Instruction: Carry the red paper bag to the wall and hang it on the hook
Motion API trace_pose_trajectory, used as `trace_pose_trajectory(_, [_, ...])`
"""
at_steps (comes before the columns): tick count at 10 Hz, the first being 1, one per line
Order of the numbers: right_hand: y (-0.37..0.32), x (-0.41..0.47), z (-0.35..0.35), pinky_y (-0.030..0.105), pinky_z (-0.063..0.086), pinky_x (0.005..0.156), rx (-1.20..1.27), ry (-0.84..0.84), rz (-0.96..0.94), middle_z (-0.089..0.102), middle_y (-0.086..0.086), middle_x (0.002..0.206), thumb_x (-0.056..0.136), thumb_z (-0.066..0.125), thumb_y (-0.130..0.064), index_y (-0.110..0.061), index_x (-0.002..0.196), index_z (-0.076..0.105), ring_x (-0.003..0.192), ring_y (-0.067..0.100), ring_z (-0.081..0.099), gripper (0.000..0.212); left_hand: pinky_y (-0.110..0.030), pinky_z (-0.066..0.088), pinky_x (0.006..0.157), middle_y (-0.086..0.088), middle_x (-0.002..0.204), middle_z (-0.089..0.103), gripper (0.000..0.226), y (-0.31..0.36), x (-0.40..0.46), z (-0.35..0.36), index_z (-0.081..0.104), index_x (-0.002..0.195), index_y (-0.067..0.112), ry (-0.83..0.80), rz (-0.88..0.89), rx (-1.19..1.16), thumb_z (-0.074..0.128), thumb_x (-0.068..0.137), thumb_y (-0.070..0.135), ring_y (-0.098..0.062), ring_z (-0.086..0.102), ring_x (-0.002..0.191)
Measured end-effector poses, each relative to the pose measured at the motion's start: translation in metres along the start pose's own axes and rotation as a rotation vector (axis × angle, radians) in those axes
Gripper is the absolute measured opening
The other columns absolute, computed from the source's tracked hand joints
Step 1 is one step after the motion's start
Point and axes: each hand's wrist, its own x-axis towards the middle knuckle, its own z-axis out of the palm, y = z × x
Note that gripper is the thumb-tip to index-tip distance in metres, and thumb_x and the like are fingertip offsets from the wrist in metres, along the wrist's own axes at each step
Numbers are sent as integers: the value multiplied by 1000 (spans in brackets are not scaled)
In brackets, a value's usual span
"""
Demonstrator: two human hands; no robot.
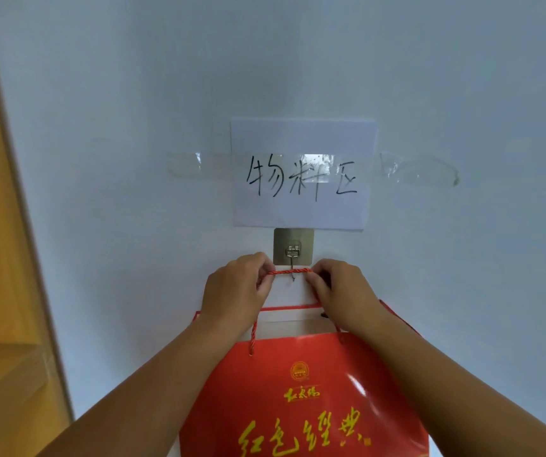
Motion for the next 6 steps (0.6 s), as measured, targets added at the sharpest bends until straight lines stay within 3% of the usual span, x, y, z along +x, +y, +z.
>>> trace_pose_trajectory(3, [19,-38,33,45,55,67,-49,-65,-29,64,0,70,103,48,-37,-18,76,61,66,20,63,36,-37,61,68,11,86,73,15,-8,-30,20,66,102,27,-74,51,-112,71,90,35,-6,66,73])
trace_pose_trajectory(4, [15,-49,36,37,45,65,-67,-9,-46,61,-2,74,104,48,-34,-19,81,59,69,19,58,30,-36,61,68,10,92,73,20,-5,-38,22,64,106,27,-64,57,-111,66,93,42,-7,67,77])
trace_pose_trajectory(5, [7,-59,33,27,41,68,-69,27,-47,63,-5,88,104,48,-37,-23,97,62,76,12,57,21,-33,62,71,7,98,73,23,0,-52,14,65,108,25,-49,-16,-166,60,96,44,-8,66,82])
trace_pose_trajectory(6, [4,-79,20,29,52,77,-41,74,22,63,-9,112,102,50,-43,-24,121,61,88,9,63,30,-29,61,74,6,106,72,24,6,-77,2,63,115,25,-25,-27,-68,59,97,40,-10,67,88])
